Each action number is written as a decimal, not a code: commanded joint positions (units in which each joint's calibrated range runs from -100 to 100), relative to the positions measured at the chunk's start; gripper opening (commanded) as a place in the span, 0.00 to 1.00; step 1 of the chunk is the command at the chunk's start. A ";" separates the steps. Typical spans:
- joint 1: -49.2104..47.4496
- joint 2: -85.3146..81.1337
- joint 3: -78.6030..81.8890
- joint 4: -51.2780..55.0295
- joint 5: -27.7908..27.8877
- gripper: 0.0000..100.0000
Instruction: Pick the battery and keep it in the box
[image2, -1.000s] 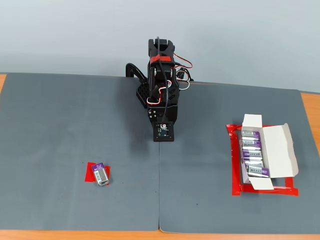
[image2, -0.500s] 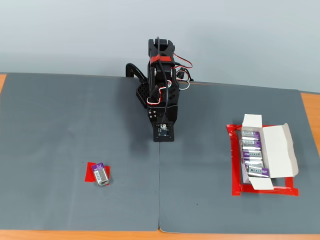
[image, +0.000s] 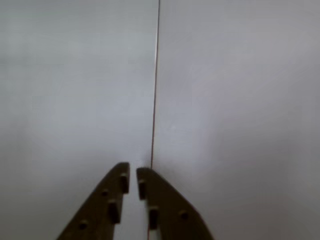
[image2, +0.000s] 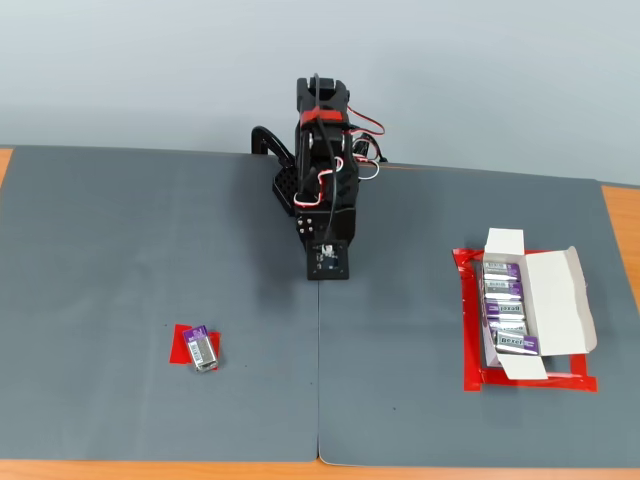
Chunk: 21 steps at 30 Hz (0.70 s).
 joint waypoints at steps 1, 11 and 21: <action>0.57 4.41 -7.11 -2.71 0.38 0.02; 0.72 30.86 -24.02 -14.69 0.38 0.02; 10.19 55.70 -48.81 -15.04 0.48 0.02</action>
